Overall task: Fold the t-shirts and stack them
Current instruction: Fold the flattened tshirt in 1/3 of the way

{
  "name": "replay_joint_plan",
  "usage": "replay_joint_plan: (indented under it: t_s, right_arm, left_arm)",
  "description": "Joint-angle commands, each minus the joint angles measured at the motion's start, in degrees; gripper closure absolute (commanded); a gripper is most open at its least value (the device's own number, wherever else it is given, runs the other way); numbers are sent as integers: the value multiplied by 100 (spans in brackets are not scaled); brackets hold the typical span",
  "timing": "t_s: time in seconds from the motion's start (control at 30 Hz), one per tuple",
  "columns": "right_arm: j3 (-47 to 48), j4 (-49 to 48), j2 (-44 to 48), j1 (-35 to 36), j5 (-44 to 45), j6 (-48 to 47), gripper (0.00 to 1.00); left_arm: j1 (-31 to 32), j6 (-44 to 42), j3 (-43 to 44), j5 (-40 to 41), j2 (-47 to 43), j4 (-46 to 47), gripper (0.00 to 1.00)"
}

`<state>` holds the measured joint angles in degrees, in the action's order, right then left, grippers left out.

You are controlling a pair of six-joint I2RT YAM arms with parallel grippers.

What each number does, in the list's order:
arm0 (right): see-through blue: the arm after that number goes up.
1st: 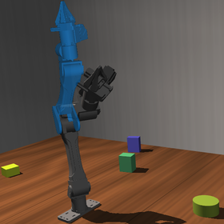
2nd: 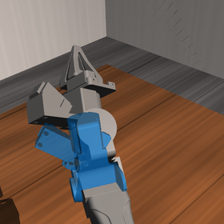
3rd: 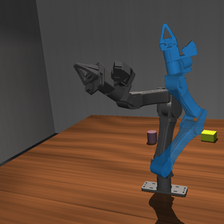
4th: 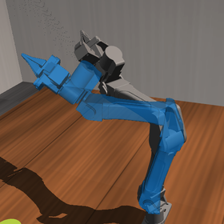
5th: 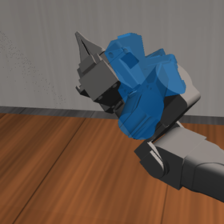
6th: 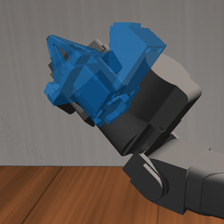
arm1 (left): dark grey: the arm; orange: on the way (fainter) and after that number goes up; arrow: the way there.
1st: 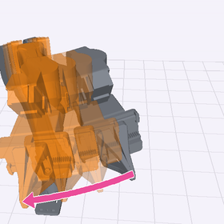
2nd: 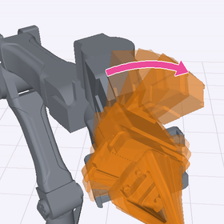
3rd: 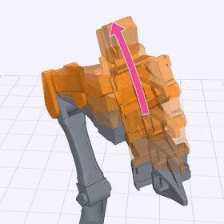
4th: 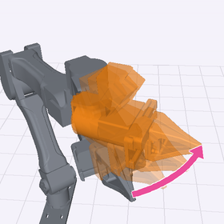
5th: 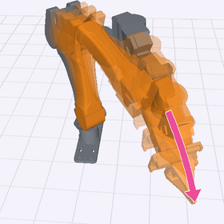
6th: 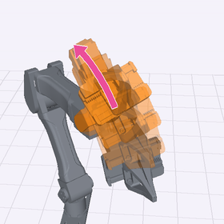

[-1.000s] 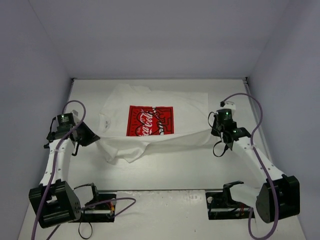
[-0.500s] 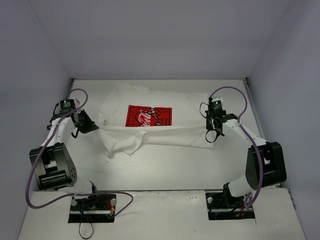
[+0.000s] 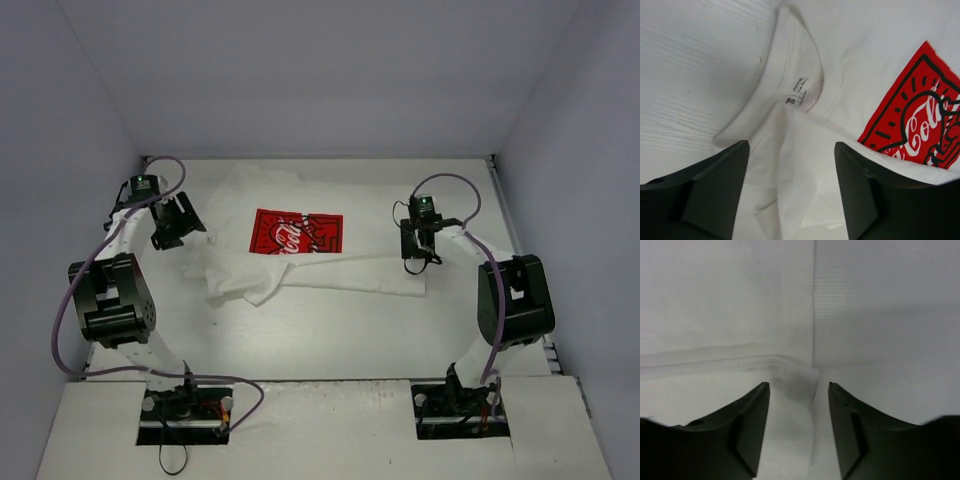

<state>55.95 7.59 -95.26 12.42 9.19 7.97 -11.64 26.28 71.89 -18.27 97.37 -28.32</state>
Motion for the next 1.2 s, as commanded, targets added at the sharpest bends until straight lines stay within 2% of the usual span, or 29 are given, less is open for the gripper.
replay_joint_plan:
  t_s: [0.0, 0.07, 0.13, 0.2, 0.33, 0.4, 0.43, 0.57, 0.67, 0.7, 0.83, 0.87, 0.9, 1.07, 1.17]
  right_arm:
    - [506, 8, 502, 11, 159, 10, 44]
    - [587, 27, 885, 188, 142, 95, 37]
    - [558, 32, 1100, 395, 29, 278, 37]
    - [395, 37, 1298, 747, -176, 634, 41]
    - [-213, -69, 1504, 1092, -230, 1504, 52]
    - [-565, -236, 1599, 1171, -73, 1849, 60]
    - [-733, -349, 1599, 1170, -27, 2013, 61]
    - [-1042, -635, 1406, 1166, 40, 2279, 59]
    - [-1136, -697, 1124, 1132, 84, 2306, 59]
    - [-1156, -697, 1049, 1114, 83, 2305, 59]
    - [-1255, -698, 772, 775, -143, 2252, 59]
    - [-1292, -706, 758, 531, -263, 2233, 59]
    - [-1359, -699, 811, 311, -336, 2200, 60]
    - [-1272, -257, 1032, -260, -51, 1718, 61]
    - [-1137, -108, 1112, -332, 198, 1427, 61]
  left_arm:
    - [-14, -239, 735, 200, -552, 187, 31]
    - [41, -251, 799, 384, -793, 187, 29]
    - [119, -167, 601, 727, -1122, 180, 29]
    - [205, 139, 10, 1258, -1327, 182, 30]
    - [206, 461, -1021, 1529, -1517, 279, 32]
    - [201, 481, -1263, 1457, -1406, 447, 32]
    - [197, 505, -1283, 1384, -1257, 494, 32]
    - [197, 589, -1195, 1029, -617, 801, 32]
    - [197, 633, -1110, 1080, -356, 914, 35]
    - [197, 650, -1107, 1088, -268, 925, 37]
    - [234, 692, -1135, 1102, 98, 978, 70]
    - [260, 641, -1154, 1182, 105, 977, 95]
    - [280, 468, -1193, 1275, 72, 957, 99]
    - [397, 37, -1225, 1744, -548, 536, 100]
    - [443, -74, -1425, 1979, -995, 419, 97]
